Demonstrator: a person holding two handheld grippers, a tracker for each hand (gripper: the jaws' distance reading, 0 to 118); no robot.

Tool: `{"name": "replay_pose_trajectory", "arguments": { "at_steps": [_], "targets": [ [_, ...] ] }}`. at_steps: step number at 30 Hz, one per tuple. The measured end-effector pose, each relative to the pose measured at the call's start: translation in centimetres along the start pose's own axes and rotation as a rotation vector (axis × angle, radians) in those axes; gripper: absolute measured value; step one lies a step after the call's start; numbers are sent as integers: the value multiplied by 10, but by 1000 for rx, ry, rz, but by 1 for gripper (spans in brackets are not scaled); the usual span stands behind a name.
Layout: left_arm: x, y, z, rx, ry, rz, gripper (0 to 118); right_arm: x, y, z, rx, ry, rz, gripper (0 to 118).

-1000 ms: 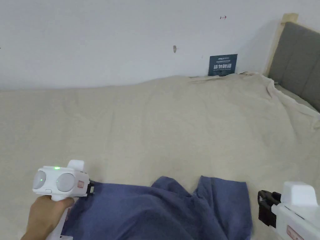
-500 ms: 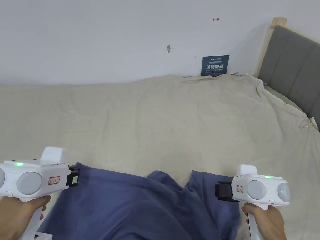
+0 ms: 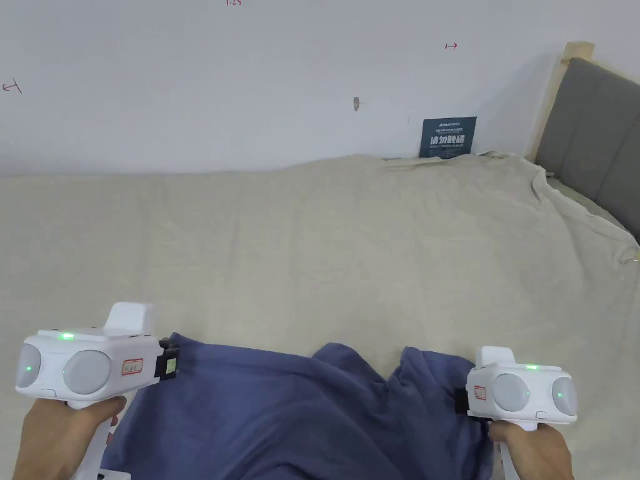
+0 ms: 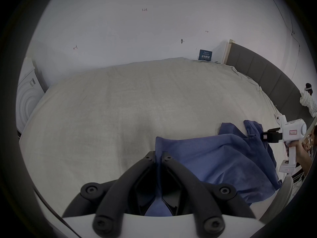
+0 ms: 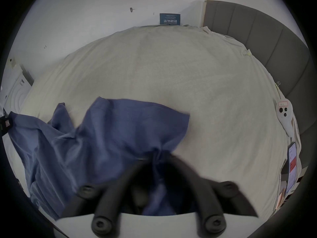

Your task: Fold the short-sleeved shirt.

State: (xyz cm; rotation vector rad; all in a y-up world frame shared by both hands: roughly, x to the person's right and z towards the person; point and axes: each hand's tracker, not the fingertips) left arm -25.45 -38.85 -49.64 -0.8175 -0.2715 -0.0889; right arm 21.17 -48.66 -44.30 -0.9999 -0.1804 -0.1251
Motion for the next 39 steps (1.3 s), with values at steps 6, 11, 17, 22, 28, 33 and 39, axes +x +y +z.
{"name": "replay_pose_trajectory", "arguments": {
  "at_steps": [6,11,17,22,28,33,39],
  "targets": [
    [-8,-3,12,42,48,-7,2,-4,-3,58,140,48,-2,3],
    [-19,-2,44,96,70,42,2,12,13,120,319,98,4,2],
    [-31,8,100,174,83,99,2,21,41,204,525,144,21,2],
    [-38,32,154,286,110,122,2,15,68,263,648,220,6,2],
    [-43,80,213,404,186,59,2,-3,119,316,777,258,20,2],
    [-55,129,253,496,213,76,2,-14,166,355,871,280,35,2],
    [-61,168,284,570,238,66,2,-25,220,396,965,268,61,3]
  ]
}}
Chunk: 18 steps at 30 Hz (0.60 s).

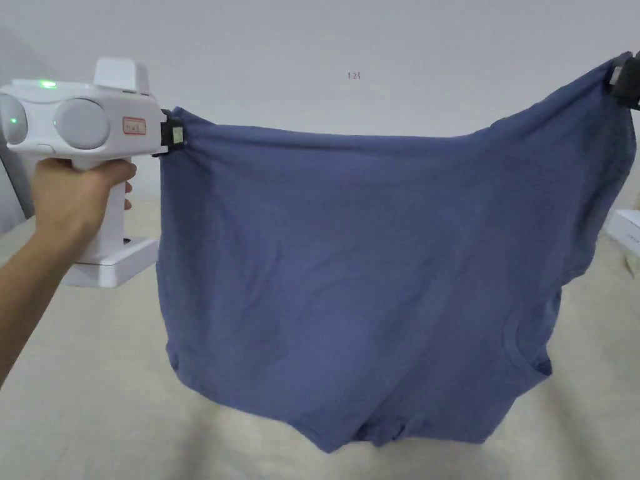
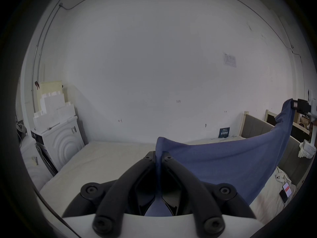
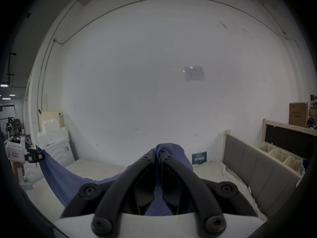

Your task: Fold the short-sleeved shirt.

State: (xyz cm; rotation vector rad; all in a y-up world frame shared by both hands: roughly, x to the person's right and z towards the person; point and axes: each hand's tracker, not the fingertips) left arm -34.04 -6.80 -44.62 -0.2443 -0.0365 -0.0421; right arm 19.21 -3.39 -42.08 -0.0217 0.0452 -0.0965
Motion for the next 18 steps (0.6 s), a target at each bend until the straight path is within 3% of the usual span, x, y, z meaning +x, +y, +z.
{"name": "replay_pose_trajectory", "arguments": {
  "at_steps": [8,13,18],
  "targets": [
    [-2,15,-14,23,13,6,2,-10,37,-15,62,4,16,2],
    [0,-18,-41,-26,22,-3,2,-9,-1,-25,8,14,55,3],
    [1,-72,-62,-101,17,-16,2,1,-64,-37,-94,5,46,2]
  ]
}}
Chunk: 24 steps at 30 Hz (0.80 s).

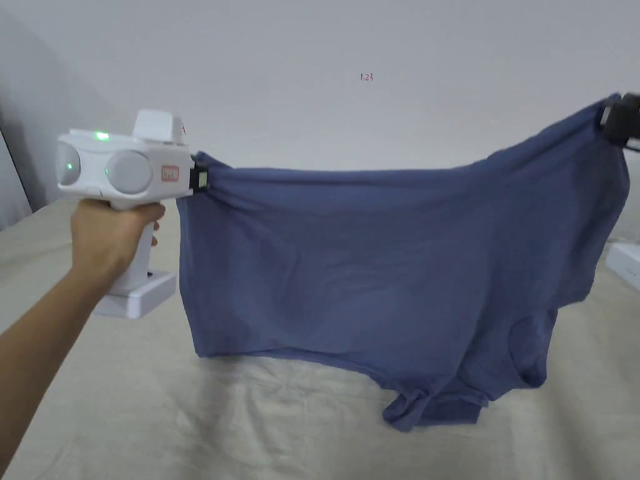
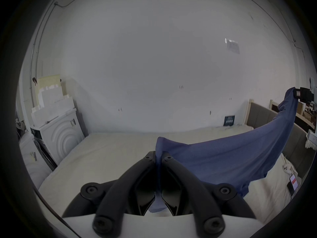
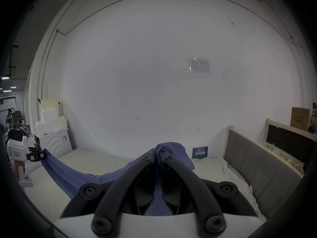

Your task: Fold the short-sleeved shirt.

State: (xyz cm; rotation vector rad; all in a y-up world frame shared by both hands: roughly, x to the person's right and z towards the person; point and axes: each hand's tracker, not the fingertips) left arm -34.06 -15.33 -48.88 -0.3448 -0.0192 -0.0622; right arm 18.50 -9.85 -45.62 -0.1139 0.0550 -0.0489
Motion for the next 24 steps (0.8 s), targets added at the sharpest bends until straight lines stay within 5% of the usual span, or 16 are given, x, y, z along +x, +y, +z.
{"name": "replay_pose_trajectory", "arguments": {
  "at_steps": [11,24],
  "targets": [
    [-4,-121,1,-185,-8,5,2,8,-140,18,-214,18,-81,3],
    [-21,-274,79,-358,-33,115,2,-2,-266,161,-381,75,-205,2]
  ]
}}
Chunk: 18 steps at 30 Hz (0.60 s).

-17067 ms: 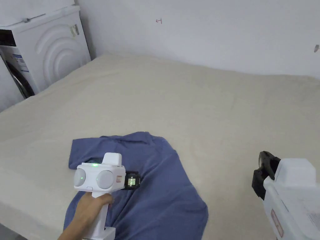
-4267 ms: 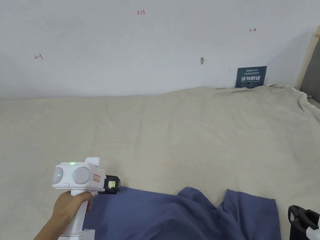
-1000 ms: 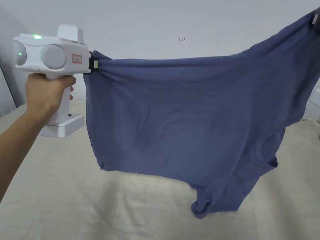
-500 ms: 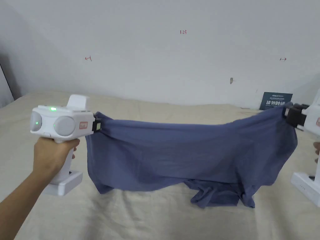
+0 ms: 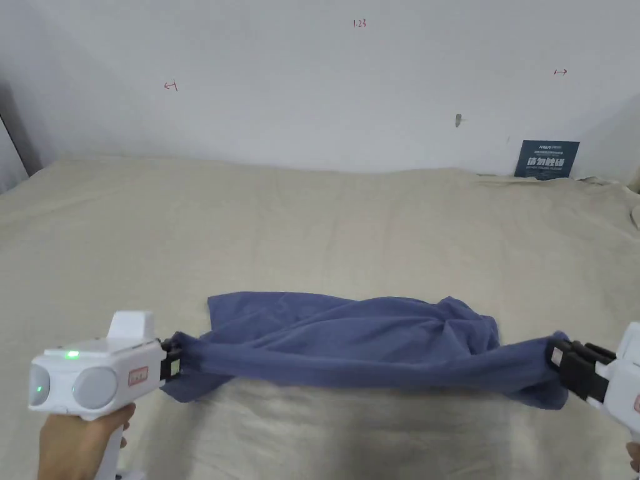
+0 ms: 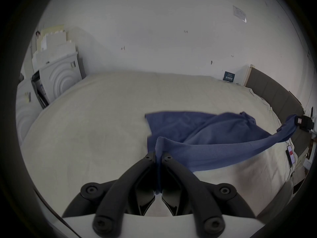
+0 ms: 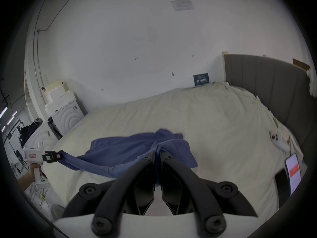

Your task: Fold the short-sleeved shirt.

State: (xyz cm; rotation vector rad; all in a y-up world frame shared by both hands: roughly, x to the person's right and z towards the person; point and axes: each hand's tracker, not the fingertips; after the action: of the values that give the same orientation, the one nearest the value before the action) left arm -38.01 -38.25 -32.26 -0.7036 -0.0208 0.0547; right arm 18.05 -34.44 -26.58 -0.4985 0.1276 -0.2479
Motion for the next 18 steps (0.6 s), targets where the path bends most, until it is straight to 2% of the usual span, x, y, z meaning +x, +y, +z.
{"name": "replay_pose_trajectory", "arguments": {
  "at_steps": [6,18],
  "targets": [
    [-9,-58,24,-58,-2,27,2,2,-55,53,-77,5,-54,3],
    [-21,-123,53,-148,10,20,2,0,-115,109,-218,-5,-56,3]
  ]
}}
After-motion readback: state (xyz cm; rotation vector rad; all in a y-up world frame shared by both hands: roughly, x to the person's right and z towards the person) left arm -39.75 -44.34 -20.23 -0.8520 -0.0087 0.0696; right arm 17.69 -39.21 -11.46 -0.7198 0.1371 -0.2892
